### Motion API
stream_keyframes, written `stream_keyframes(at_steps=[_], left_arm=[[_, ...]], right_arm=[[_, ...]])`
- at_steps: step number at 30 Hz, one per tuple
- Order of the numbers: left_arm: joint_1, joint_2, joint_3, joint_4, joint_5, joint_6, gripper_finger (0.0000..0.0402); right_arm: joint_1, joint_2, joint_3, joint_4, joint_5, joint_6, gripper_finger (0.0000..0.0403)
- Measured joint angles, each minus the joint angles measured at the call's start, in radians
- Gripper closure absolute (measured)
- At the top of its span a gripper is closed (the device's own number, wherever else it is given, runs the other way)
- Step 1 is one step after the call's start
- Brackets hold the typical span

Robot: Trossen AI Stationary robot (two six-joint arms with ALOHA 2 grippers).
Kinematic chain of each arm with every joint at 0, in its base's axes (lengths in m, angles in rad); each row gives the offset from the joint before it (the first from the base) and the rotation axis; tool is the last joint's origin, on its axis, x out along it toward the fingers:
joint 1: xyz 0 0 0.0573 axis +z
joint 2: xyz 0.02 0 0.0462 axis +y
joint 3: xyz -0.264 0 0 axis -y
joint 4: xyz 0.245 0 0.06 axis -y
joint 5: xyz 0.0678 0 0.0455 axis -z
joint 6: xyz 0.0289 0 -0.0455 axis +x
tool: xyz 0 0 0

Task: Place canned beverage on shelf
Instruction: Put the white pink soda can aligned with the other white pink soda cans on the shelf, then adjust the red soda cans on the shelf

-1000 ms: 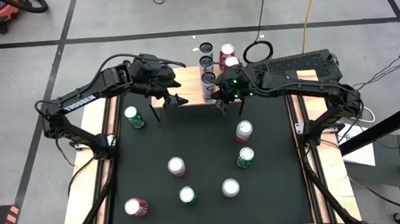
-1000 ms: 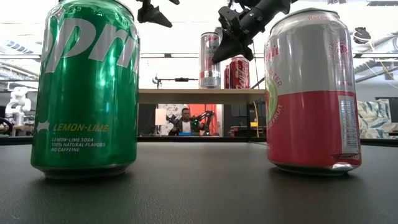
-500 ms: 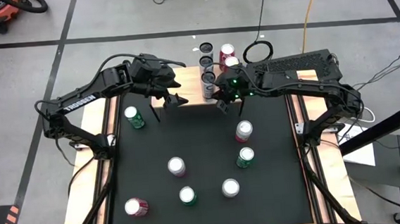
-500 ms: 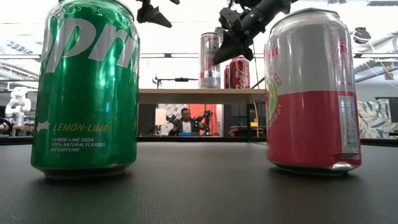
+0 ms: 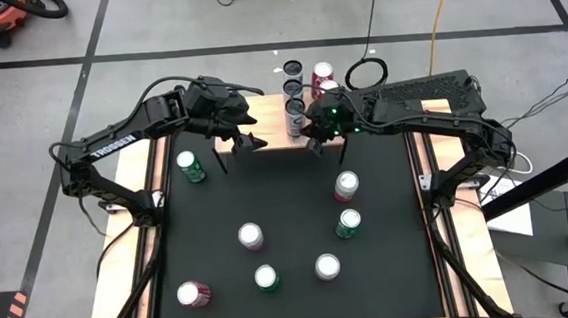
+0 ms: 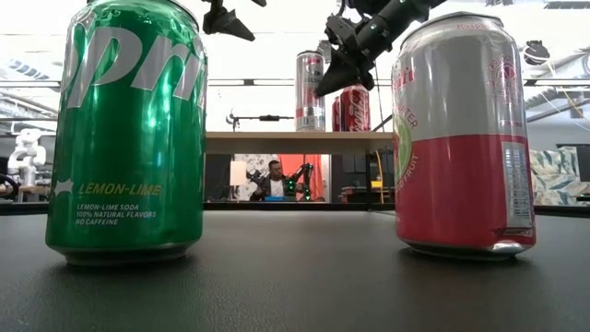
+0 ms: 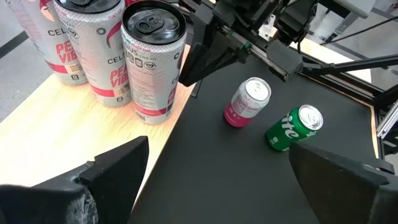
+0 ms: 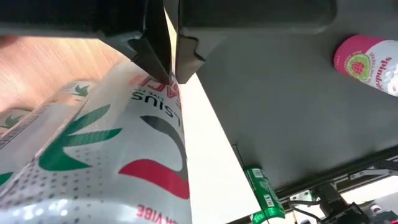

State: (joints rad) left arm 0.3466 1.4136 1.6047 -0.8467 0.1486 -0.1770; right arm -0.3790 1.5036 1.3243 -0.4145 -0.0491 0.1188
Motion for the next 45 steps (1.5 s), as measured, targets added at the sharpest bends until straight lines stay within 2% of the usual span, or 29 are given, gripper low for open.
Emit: stream_keyframes(at_steps=[4, 10, 14, 16, 22, 29, 35, 38, 45], left_arm=[[0.0, 0.0, 0.0, 0.0, 0.0, -0.001, 0.0015], [0.0, 0.0, 0.0, 0.0, 0.0, 0.0, 0.0015], [0.0, 0.0, 0.0, 0.002, 0.0, 0.004, 0.0015], [0.0, 0.0, 0.0, 0.005, 0.0, 0.008, 0.0015], [0.0, 0.0, 0.0, 0.05, 0.0, 0.002, 0.0015], [0.001, 0.0, 0.001, 0.084, -0.036, 0.001, 0.0015], [0.001, 0.0, 0.001, 0.08, -0.045, -0.001, 0.0015], [0.001, 0.0, 0.001, 0.078, -0.045, -0.023, 0.0015], [0.0, 0.0, 0.0, 0.078, -0.045, -0.027, 0.0015]], right_arm=[[0.0, -0.024, 0.002, -0.022, -0.004, 0.024, 0.0403], [0.002, -0.092, 0.086, -0.165, -0.003, 0.024, 0.0403], [-0.013, -0.117, 0.163, -0.272, 0.079, -0.001, 0.0403], [-0.04, -0.118, 0.211, -0.306, 0.125, -0.005, 0.0403], [-0.185, -0.057, 0.397, -0.369, 0.124, 0.015, 0.0403], [-0.377, 0.141, 0.653, -0.454, -0.042, -0.008, 0.0403], [-0.472, 0.311, 0.748, -0.542, -0.258, -0.022, 0.0403], [-0.489, 0.347, 0.767, -0.563, -0.291, -0.011, 0.0403], [-0.483, 0.35, 0.769, -0.588, -0.273, -0.036, 0.0403]])
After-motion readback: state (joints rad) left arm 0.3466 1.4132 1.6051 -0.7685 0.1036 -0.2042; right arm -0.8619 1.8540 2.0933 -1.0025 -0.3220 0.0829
